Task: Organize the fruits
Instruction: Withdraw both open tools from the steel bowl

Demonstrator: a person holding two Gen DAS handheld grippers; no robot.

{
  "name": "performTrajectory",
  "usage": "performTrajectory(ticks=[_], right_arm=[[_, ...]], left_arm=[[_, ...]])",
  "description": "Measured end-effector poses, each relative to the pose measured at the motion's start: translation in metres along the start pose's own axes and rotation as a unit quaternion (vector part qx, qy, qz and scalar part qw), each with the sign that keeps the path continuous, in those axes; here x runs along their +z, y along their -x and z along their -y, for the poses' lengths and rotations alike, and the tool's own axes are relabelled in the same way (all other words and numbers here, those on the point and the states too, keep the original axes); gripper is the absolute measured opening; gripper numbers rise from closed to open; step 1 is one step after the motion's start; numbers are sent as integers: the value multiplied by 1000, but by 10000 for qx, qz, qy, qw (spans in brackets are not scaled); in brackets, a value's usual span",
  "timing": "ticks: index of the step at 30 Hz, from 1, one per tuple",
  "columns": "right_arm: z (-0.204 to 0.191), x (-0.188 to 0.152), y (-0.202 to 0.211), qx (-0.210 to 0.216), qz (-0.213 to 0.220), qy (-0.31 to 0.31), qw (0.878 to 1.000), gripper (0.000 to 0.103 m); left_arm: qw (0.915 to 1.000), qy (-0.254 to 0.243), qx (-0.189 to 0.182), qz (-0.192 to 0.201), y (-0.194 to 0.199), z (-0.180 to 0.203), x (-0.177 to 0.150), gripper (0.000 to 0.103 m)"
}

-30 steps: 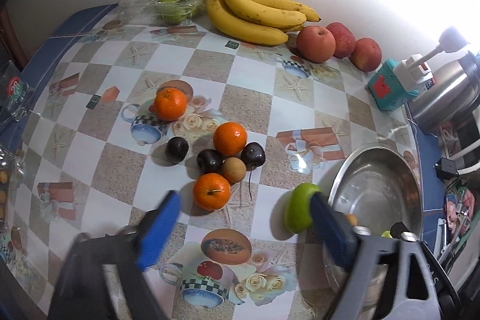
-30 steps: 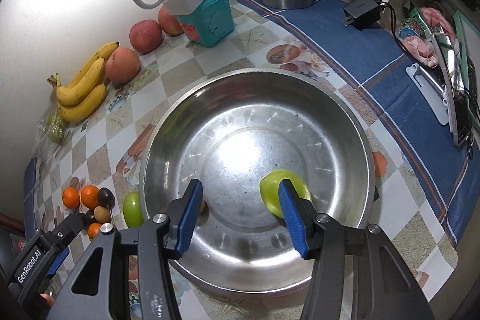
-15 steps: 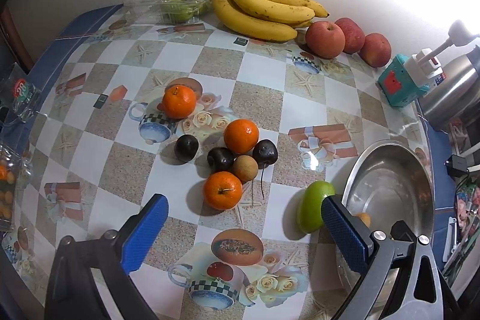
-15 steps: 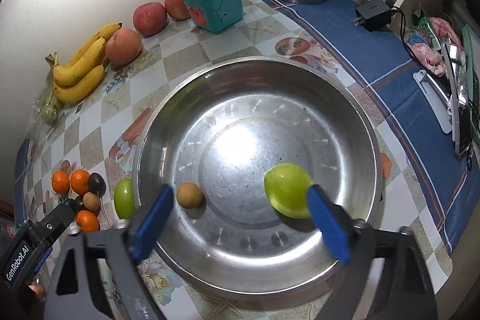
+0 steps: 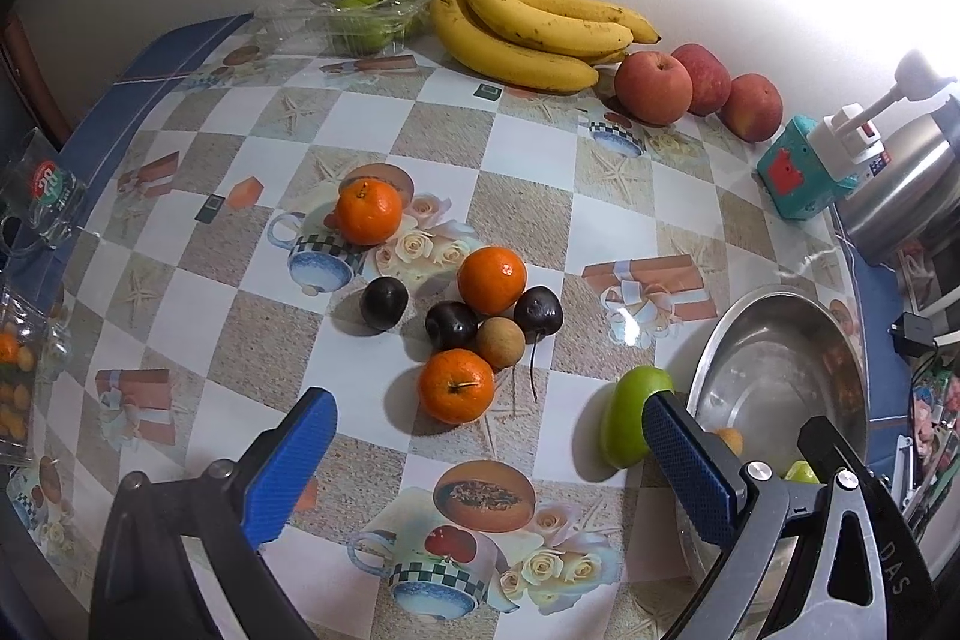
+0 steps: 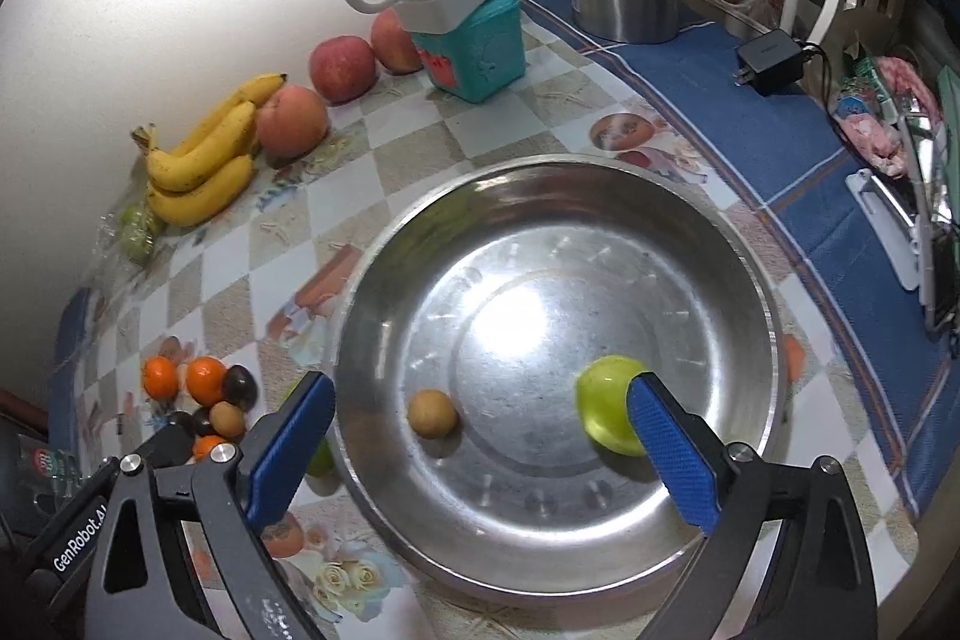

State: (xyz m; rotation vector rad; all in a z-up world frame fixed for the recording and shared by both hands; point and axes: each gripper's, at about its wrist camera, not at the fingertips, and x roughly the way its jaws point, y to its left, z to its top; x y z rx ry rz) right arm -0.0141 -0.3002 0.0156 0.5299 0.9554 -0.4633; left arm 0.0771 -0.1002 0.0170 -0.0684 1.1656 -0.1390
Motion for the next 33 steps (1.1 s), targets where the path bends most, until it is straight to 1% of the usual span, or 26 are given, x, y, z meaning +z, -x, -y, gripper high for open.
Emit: performTrajectory(ticks=[3, 6, 8, 11, 12, 18, 22, 23, 27, 28, 31, 32, 33], right_arm=[[-2, -2, -2, -15, -13, 9, 10000, 98], [-3, -5, -3, 137, 10, -14, 9999, 98], [-6, -6, -4, -18, 23, 45, 10000, 98], [-13, -8, -2, -510, 207, 278, 9981, 98], [-14, -9, 0, -593, 246, 317, 9974, 98], [-16, -10, 6, -629, 458, 352, 9963, 98], [-23, -10, 14, -1148, 778, 507, 9890, 98], [-24, -10, 15, -1187, 806, 520, 9883, 98], [-27, -10, 18, -987, 818, 474, 9906, 98], [-28, -10, 20, -1039, 840, 460, 9900, 98], [-35, -13, 27, -1473, 1013, 518, 9825, 98], [-37, -14, 30, -1479, 1075, 572, 9815, 98], [-39, -14, 30, -1358, 1079, 593, 9831, 98]], left_arm=[[10000, 44, -36, -2, 1, -4, 0, 103], [9999, 125, -102, -22, 1, -9, 1, 103], [9997, 191, -145, -48, 0, -13, 1, 103], [9993, 303, -223, -91, -1, -18, 2, 103], [9991, 334, -245, -101, -1, -20, 2, 103], [9981, 495, -355, -130, -1, -29, 4, 103], [9972, 596, -419, -151, -1, -35, 5, 103], [9970, 619, -439, -154, -1, -37, 5, 103], [9961, 700, -515, -165, 0, -41, 6, 103], [9959, 720, -528, -172, -1, -43, 6, 103], [9951, 799, -538, -206, -2, -47, 6, 103], [9948, 829, -544, -218, -3, -49, 6, 103], [9946, 847, -551, -225, -3, -50, 6, 103]])
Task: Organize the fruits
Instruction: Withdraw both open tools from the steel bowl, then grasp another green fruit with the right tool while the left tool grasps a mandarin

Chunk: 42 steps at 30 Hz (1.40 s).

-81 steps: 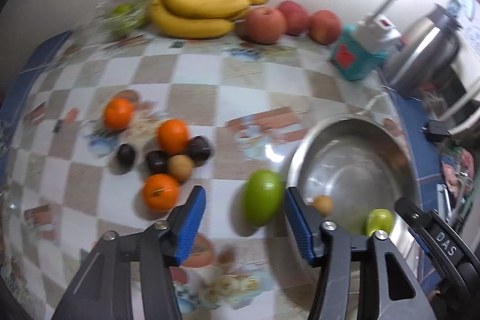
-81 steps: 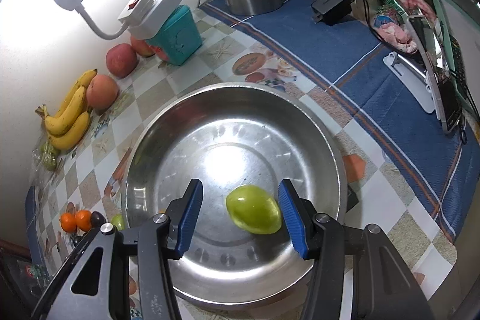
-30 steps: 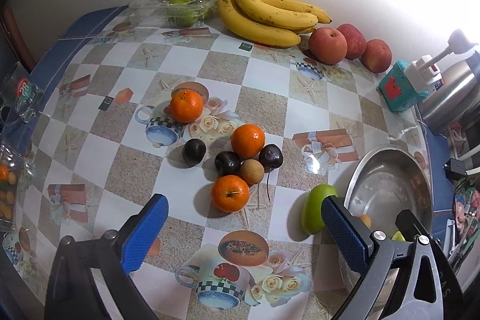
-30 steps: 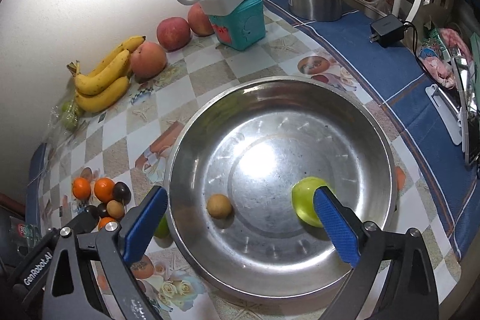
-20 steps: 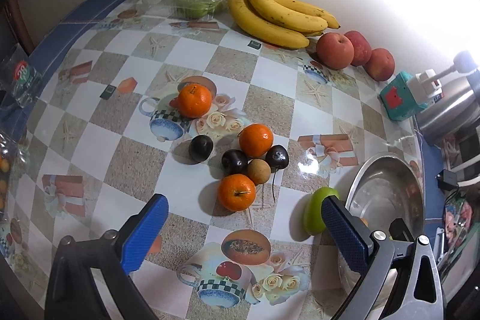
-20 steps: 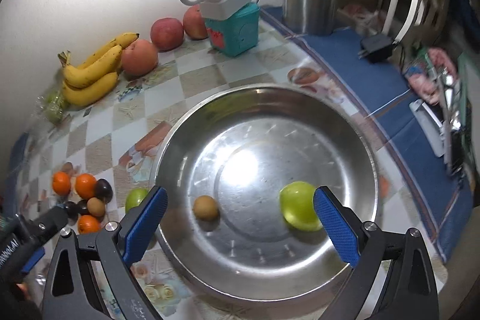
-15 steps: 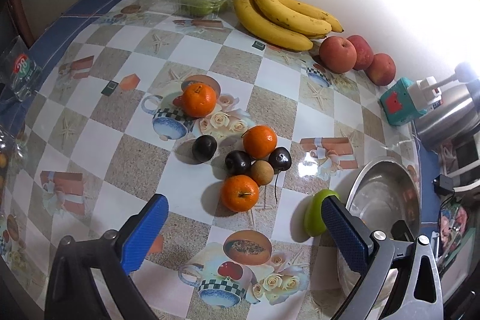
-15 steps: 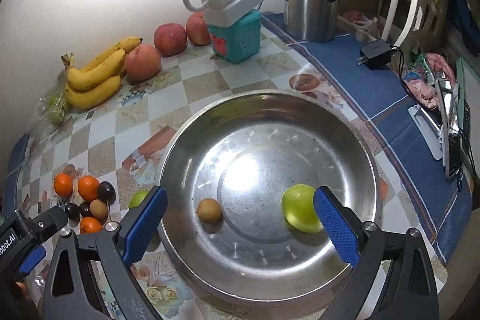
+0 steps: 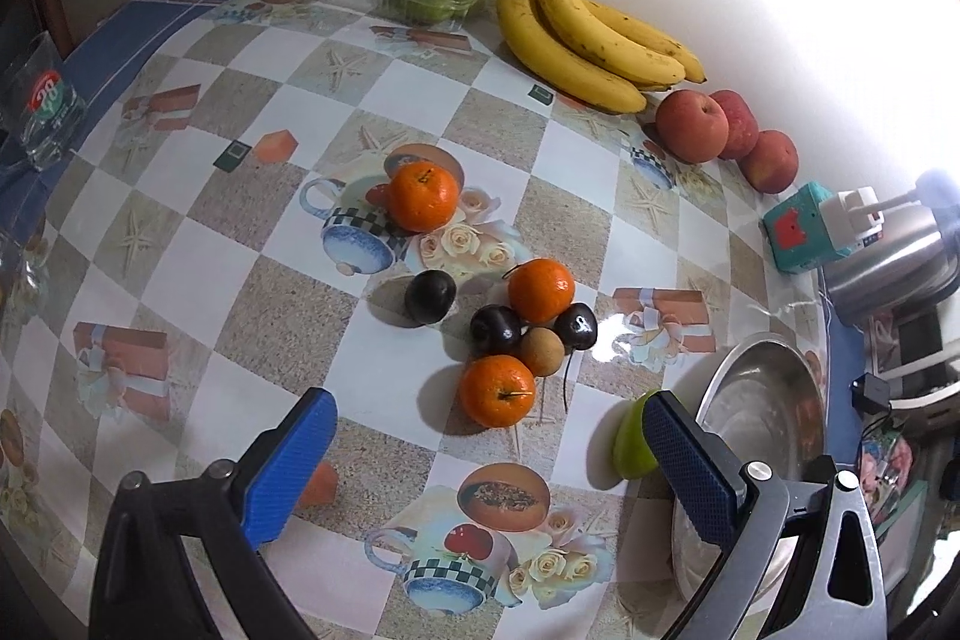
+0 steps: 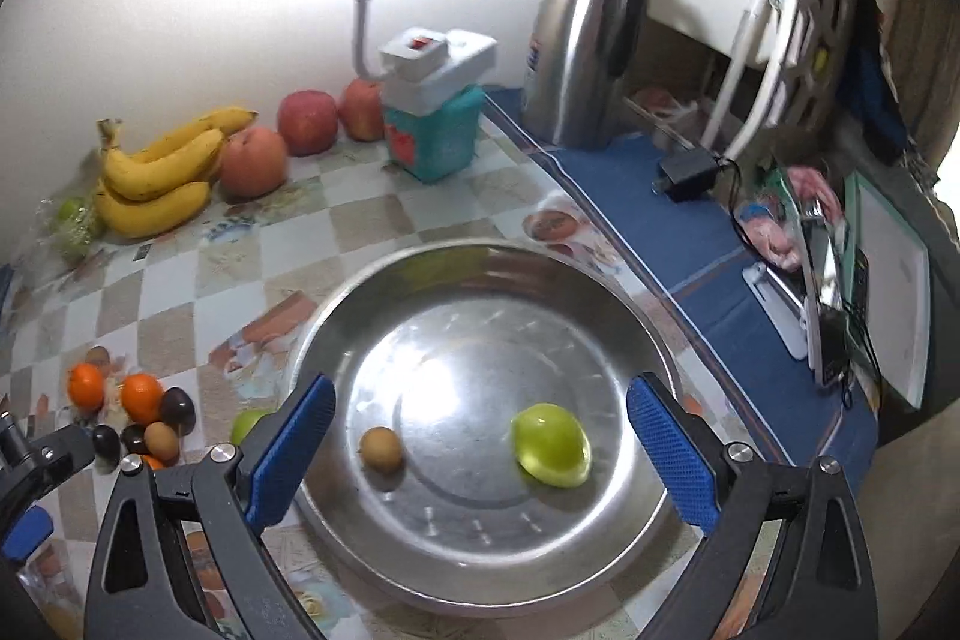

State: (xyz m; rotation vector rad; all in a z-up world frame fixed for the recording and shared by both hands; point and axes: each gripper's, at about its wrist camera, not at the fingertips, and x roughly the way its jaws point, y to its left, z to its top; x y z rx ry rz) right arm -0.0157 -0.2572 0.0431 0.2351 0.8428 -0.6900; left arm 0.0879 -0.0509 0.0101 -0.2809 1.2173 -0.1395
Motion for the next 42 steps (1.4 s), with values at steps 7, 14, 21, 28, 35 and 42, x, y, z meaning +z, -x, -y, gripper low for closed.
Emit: performTrajectory(ticks=[7, 14, 21, 28, 35, 42], right_arm=[[-17, -2, -4, 1001, -393, -83, 9942, 98], [-67, -5, 11, 1382, -243, 635, 9881, 98], [-101, 0, -1, 1634, -488, 930, 9810, 98], [-98, 13, -17, 2032, -747, 371, 9756, 98], [-88, 9, -35, 2066, -1199, 390, 9703, 98], [-78, 2, -48, 1993, -1510, 427, 9673, 92]], left_arm=[[9997, 86, 210, 93, 1, -15, 7, 103], [9980, 100, 564, 253, 4, -35, 21, 103], [9970, 165, 697, 297, 2, -51, 36, 103], [9973, 229, 667, 222, -4, -55, 39, 103], [9987, 255, 442, 9, -12, -48, 35, 103], [9992, -59, 359, -160, -23, -26, 29, 103]])
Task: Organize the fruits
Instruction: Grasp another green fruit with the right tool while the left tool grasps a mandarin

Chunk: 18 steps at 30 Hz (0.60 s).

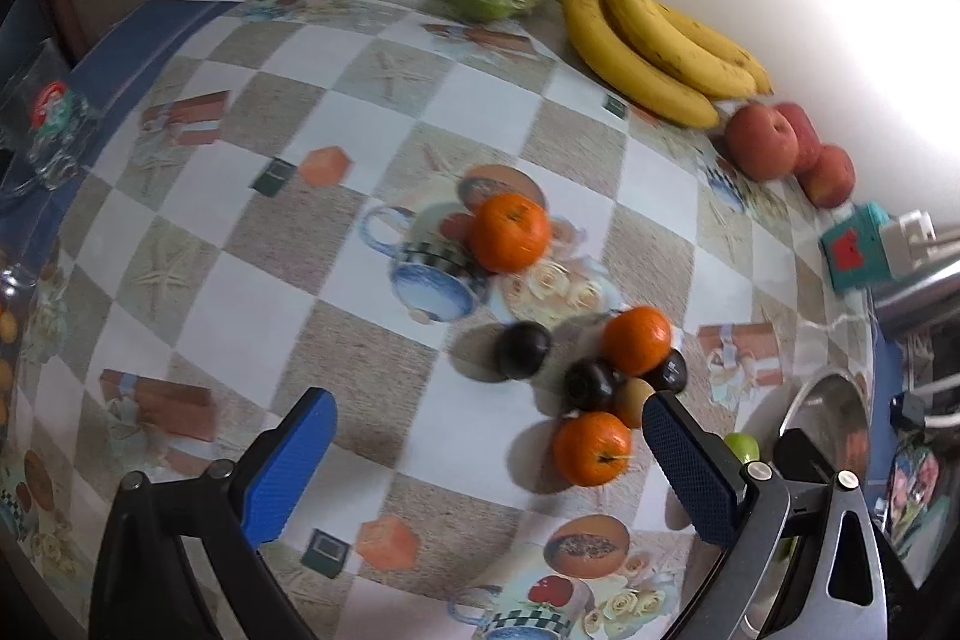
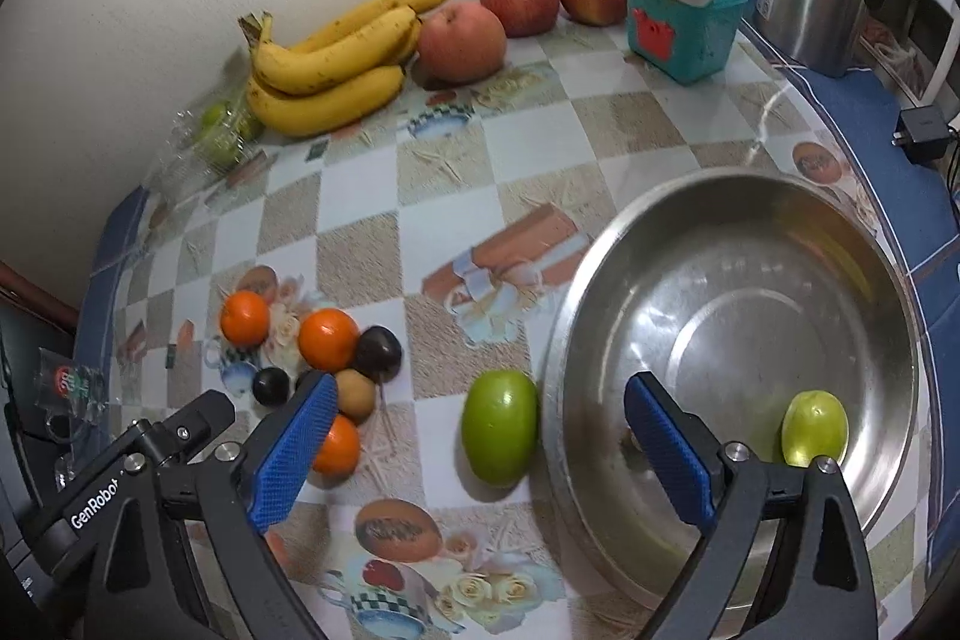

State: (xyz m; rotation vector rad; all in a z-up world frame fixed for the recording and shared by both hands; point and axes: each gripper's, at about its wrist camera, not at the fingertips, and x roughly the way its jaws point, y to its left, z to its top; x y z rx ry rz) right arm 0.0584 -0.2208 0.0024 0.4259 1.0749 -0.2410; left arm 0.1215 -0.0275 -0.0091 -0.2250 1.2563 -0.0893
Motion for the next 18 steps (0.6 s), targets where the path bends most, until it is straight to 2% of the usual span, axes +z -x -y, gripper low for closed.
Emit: performTrajectory(ticks=[2, 6, 8, 10, 18], right_arm=[[2, -2, -5, -53, -135, 11, 9999, 82], [6, -4, -12, -154, -375, -54, 9992, 79], [8, -5, -15, -226, -475, -60, 9986, 75], [8, -6, -18, -242, -571, -49, 9981, 67], [17, -5, -14, -174, -624, -256, 9976, 59]], left_arm=[[9999, -27, 15, -102, -5, 4, -2, 103], [9994, 80, -141, -318, -16, 4, -4, 103], [9984, 173, -337, -409, -19, 4, -5, 102], [9984, 149, -349, -427, -21, 6, -6, 102], [9969, 252, -513, -545, -28, 11, -8, 92]])
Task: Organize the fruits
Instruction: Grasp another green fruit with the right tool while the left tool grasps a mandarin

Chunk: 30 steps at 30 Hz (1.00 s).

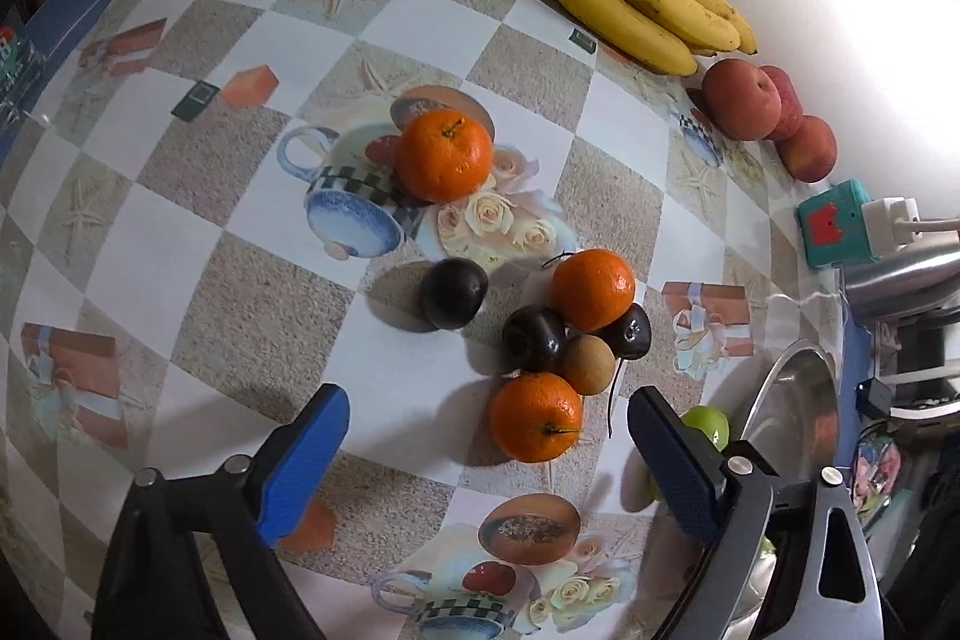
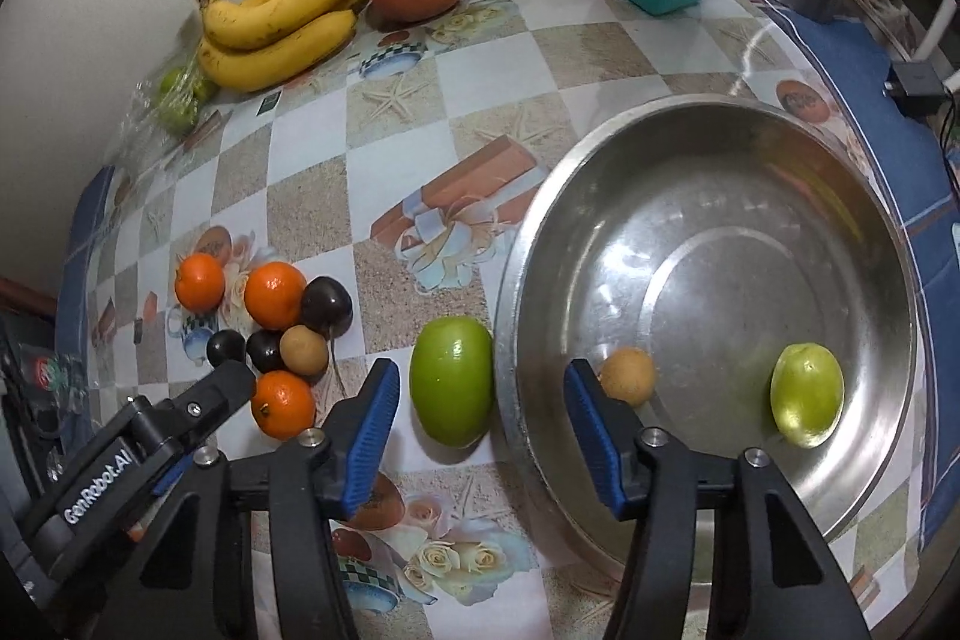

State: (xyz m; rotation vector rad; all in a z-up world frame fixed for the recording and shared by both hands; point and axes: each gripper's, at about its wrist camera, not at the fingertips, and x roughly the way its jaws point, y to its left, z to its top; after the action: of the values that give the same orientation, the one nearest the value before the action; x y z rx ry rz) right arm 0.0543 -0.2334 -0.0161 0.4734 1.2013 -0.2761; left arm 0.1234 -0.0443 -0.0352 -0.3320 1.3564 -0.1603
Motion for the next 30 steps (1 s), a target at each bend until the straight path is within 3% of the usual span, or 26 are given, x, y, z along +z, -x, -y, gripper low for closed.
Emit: performTrajectory(ticks=[8, 15, 17, 21, 23, 30], right_arm=[[6, 0, 8, 17, 18, -190, 9998, 59], [8, 0, 10, 86, 35, -207, 9997, 58], [8, -1, 10, 107, 24, -181, 9998, 52], [4, -1, 7, 163, -13, -121, 9998, 51], [0, -2, 5, 194, -38, -55, 9998, 43], [-11, -3, 1, 322, -29, 154, 9994, 41]], left_arm=[[9998, -156, -95, -84, -6, 10, -5, 71], [9994, -250, -155, -171, -13, 16, -8, 40], [9994, -280, -157, -161, -13, 18, -8, 39], [9995, -223, -152, -150, -11, 16, -8, 38], [9997, -187, -95, -128, -10, 14, -7, 38], [10000, -51, -52, -18, 0, 5, -4, 38]])
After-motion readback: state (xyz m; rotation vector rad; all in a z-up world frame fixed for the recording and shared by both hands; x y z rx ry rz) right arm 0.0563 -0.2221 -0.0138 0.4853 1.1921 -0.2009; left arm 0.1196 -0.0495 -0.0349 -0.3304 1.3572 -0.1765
